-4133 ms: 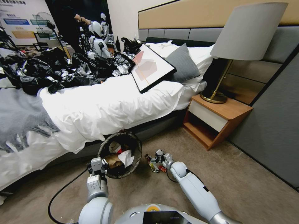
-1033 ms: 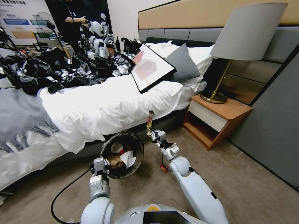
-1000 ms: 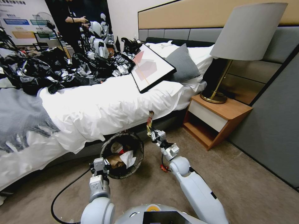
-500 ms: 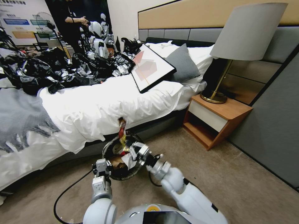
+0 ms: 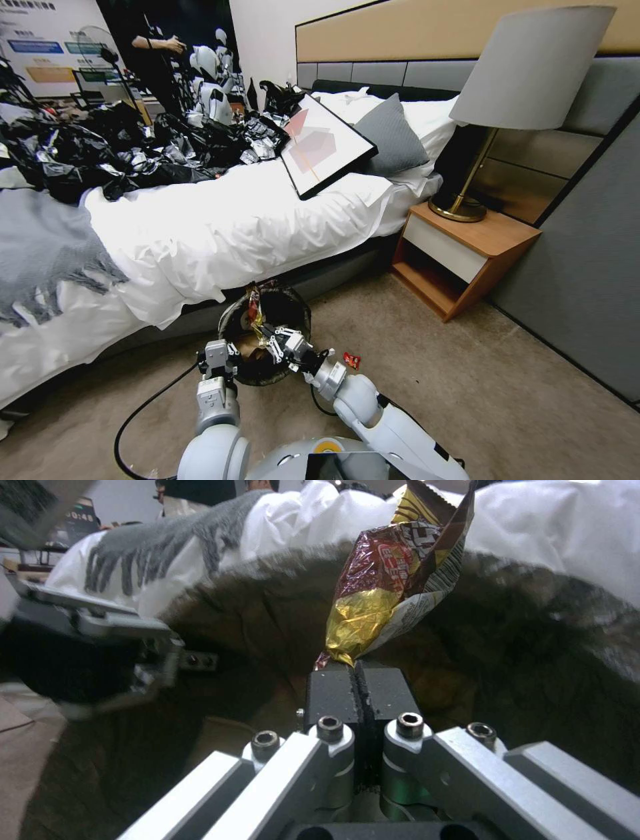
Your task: Pick up the trash bin, then pick up the garbage from the floor and place it into the trash bin.
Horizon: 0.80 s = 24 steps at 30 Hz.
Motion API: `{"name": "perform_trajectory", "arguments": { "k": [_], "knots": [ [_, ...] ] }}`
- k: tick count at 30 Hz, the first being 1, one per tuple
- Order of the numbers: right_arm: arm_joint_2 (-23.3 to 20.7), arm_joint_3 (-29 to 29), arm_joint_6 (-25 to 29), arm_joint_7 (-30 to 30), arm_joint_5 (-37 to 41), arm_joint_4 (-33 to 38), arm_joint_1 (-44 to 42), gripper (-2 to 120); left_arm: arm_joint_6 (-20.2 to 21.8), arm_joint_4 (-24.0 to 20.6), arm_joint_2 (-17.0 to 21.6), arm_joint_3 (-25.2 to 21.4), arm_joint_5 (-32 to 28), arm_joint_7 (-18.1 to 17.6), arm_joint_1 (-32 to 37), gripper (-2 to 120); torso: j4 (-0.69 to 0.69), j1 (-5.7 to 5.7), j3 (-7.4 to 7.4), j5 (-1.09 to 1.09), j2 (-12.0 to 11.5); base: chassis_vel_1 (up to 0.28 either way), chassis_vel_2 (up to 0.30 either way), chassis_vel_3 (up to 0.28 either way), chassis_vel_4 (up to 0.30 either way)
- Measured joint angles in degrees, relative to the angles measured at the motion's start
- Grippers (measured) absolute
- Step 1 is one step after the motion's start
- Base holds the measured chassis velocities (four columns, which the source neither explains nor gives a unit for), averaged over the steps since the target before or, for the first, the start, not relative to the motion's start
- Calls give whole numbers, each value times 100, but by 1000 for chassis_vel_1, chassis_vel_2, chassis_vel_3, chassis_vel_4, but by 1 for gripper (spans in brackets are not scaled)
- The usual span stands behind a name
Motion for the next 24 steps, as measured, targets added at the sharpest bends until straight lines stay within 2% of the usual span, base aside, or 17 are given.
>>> {"name": "perform_trajectory", "arguments": {
  "k": [13, 14, 18, 19, 20, 21, 24],
  "knots": [
    [5, 104, 49, 0, -52, -337, 47, 0, 11, -74, 0, -5, -23, 0, 23, 0, 0, 0, 0, 0, 0, 0, 0, 0, 0],
    [5, 110, 79, 0, -77, -358, 41, 7, 16, -75, 0, -4, -25, -1, 23, 0, 0, 0, 0, 0, 0, 0, 0, 0, 0],
    [2, 115, 103, 3, -84, -366, 29, 15, 19, -75, 3, -3, -29, -1, 23, 0, 0, 0, 0, 0, 0, 0, 0, 0, 0],
    [-6, 117, 107, 4, -84, -365, 22, 23, 21, -75, 6, -3, -32, -2, 21, 0, 0, 0, 0, 0, 0, 0, 0, 0, 0],
    [-8, 118, 106, 4, -84, -364, 21, 23, 21, -75, 7, -3, -33, -2, 21, 0, 0, 0, 0, 0, 0, 0, 0, 0, 0],
    [-14, 120, 107, 5, -84, -347, 20, 33, 25, -75, 11, 2, -36, -4, 21, 0, 0, 0, 0, 0, 0, 0, 0, 0, 0],
    [-20, 121, 107, 5, -84, -330, 19, 39, 30, -75, 15, 7, -37, -4, 24, 0, 0, 0, 0, 0, 0, 0, 0, 0, 0]
  ]
}}
